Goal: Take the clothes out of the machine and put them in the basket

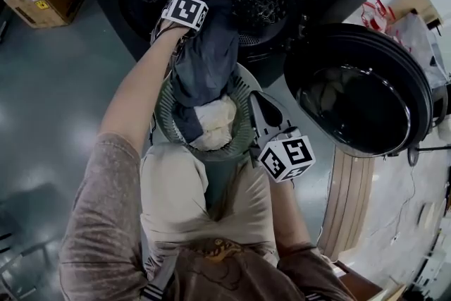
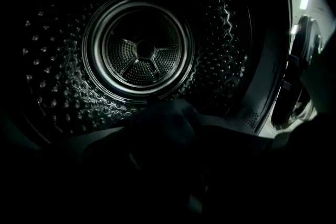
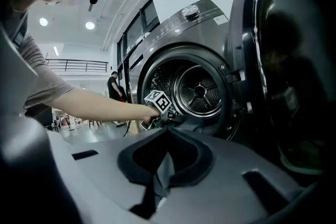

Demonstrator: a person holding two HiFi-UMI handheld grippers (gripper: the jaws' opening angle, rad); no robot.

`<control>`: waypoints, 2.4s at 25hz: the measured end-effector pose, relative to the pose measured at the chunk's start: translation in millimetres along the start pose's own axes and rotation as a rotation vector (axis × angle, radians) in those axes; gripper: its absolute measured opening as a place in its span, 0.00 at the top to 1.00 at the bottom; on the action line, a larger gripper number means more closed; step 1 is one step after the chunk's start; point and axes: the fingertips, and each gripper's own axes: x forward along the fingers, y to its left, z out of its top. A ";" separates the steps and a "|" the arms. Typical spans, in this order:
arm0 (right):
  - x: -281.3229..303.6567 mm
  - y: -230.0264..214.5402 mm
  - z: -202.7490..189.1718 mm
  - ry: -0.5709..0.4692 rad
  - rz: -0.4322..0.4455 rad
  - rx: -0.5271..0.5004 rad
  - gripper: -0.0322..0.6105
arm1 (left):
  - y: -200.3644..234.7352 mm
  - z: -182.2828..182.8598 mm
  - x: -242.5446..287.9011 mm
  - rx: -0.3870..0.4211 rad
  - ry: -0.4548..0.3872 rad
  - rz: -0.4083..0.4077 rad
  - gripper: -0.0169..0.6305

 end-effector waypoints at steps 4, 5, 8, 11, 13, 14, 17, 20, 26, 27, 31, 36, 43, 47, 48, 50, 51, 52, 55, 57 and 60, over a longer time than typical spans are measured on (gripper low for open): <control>2.1 -3.0 -3.6 0.008 -0.011 0.009 0.95 | -9.5 -9.4 9.2 0.001 0.031 -0.051 0.45; 2.7 -3.4 -3.9 0.009 -0.012 0.012 0.95 | -11.7 -10.3 8.6 0.001 0.031 -0.060 0.53; 2.8 -1.7 -3.6 0.013 -0.009 0.009 0.95 | -16.8 -12.8 5.1 -0.022 0.022 -0.066 0.85; 2.5 0.6 -3.0 0.014 -0.001 0.001 0.95 | -16.5 -12.5 -7.0 -0.065 -0.030 -0.059 0.90; 1.3 -1.2 -2.2 0.013 0.001 -0.002 0.95 | -22.9 -9.8 -21.9 -0.089 -0.075 -0.089 0.91; 0.7 -2.7 -1.6 0.012 0.002 -0.004 0.95 | -28.3 -8.1 -31.3 -0.088 -0.095 -0.109 0.91; 0.4 -6.1 0.0 0.008 0.008 -0.007 0.95 | -50.7 -2.8 -65.7 -0.040 -0.153 -0.173 0.91; 0.6 -6.0 -0.1 0.008 0.021 -0.005 0.95 | -76.7 -5.1 -105.2 0.013 -0.212 -0.228 0.91; 0.5 -6.5 2.9 0.008 0.040 -0.016 0.95 | -137.2 -32.3 -177.8 0.032 -0.229 -0.395 0.91; 0.2 -7.7 4.2 0.007 0.039 -0.018 0.95 | -148.9 -38.0 -189.4 0.027 -0.224 -0.437 0.91; -4.5 -15.4 11.7 -0.008 0.024 -0.025 0.95 | -194.4 -59.4 -231.3 0.053 -0.196 -0.574 0.91; -11.3 -21.3 17.0 -0.024 0.011 -0.023 0.95 | -228.4 -80.2 -265.7 0.034 -0.146 -0.679 0.91; -8.5 -17.8 14.8 -0.028 0.025 -0.015 0.95 | -218.1 -72.9 -271.6 0.000 -0.199 -0.610 0.71; -6.7 -10.7 12.5 -0.023 0.037 -0.015 0.95 | -188.9 -67.8 -252.3 0.011 -0.215 -0.517 0.62; -7.1 -9.8 11.7 -0.020 0.036 -0.015 0.95 | -179.0 -69.6 -240.2 0.020 -0.204 -0.488 0.59; -8.2 -7.6 10.8 -0.015 0.036 -0.016 0.95 | -157.6 -73.1 -212.5 0.024 -0.177 -0.427 0.55; -8.7 -6.5 10.6 -0.012 0.036 -0.016 0.95 | -147.8 -74.3 -199.3 0.019 -0.163 -0.402 0.55; -8.9 -5.7 10.2 -0.010 0.036 -0.018 0.95 | -139.5 -75.1 -187.6 0.012 -0.152 -0.380 0.55; -8.6 -7.8 7.7 -0.005 0.034 -0.021 0.95 | -120.5 -73.7 -159.0 0.019 -0.140 -0.317 0.54; -7.8 -12.5 5.2 0.001 0.026 -0.020 0.95 | -109.3 -71.3 -141.4 0.042 -0.138 -0.270 0.53; -8.1 -18.9 0.0 0.020 0.007 -0.016 0.95 | -103.6 -73.3 -122.5 0.024 -0.127 -0.264 0.50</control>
